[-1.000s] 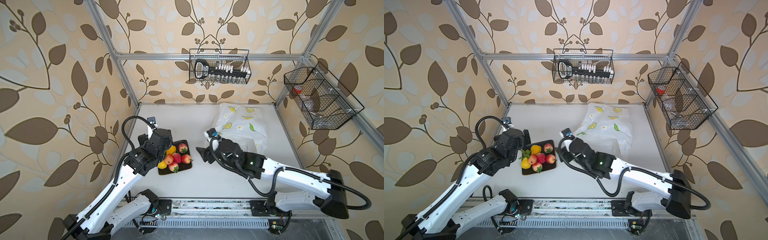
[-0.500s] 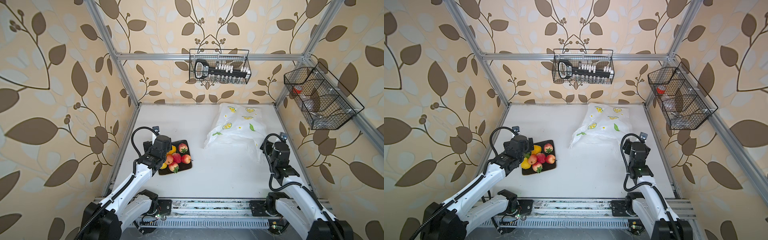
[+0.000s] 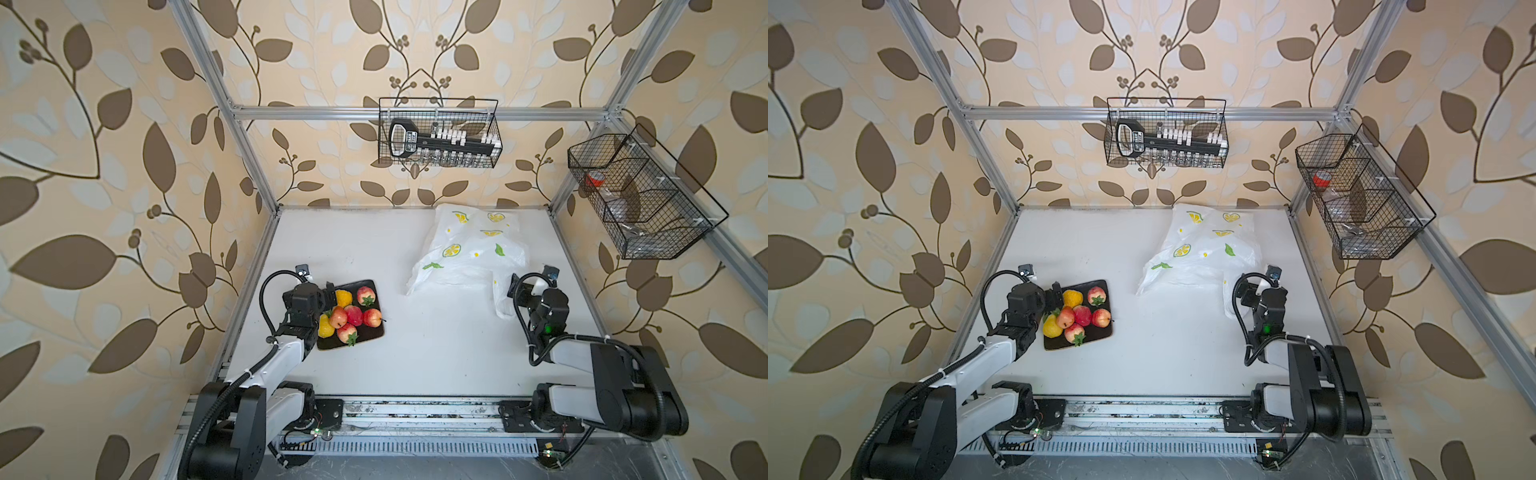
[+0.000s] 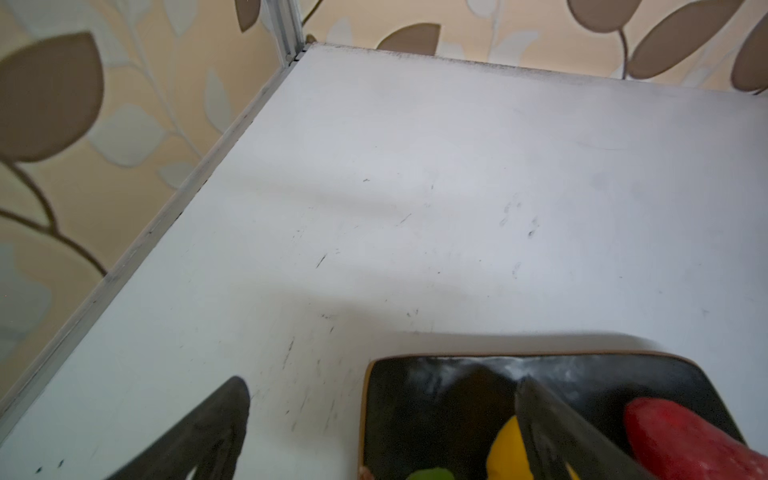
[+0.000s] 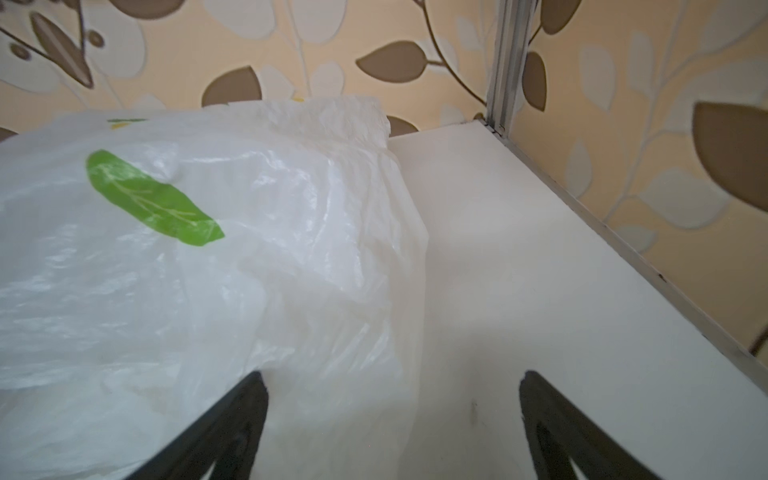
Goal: Take the fake fruits out of the plastic bag
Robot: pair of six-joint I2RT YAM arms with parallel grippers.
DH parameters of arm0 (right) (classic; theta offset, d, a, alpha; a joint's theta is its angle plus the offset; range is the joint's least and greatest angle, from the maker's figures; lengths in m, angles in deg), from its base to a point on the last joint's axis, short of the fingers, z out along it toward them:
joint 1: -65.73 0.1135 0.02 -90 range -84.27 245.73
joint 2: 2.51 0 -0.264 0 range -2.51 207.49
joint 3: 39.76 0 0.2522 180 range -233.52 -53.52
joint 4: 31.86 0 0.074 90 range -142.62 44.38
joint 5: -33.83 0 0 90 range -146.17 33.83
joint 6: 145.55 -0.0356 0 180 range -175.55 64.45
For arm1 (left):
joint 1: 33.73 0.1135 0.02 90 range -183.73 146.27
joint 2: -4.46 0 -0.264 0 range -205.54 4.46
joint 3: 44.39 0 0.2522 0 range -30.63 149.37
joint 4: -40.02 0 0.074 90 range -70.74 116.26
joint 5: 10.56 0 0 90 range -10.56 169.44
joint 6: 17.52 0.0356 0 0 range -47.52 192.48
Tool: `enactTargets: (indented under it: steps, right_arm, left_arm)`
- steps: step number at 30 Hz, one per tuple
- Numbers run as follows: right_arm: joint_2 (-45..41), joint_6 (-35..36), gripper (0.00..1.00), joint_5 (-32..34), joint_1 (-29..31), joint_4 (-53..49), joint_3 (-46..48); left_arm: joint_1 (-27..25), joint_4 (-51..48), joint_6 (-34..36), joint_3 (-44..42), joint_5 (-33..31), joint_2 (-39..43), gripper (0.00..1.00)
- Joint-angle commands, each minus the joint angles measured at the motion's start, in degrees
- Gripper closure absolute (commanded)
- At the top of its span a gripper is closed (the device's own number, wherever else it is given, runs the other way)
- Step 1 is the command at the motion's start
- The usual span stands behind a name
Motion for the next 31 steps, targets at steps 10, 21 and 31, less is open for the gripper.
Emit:
enactTargets:
  steps: [10,21,31]
  right_arm:
    - [7.2,1.9,0.01,-3.9,0.4,12.1,0.0]
    - [7.5,4.4,0.01,-0.8,3.5,9.1,-1.7]
    - [7.9,5.3,0.01,-3.5,3.4,7.6,-2.7]
  left_arm:
    - [1.1,22.9,3.5,-0.1,4.3,-14.2,0.01]
    - [1.2,23.1,1.5,2.7,0.1,-22.7,0.01]
    - [1.1,23.6,1.8,2.7,-0.1,-22.9,0.01]
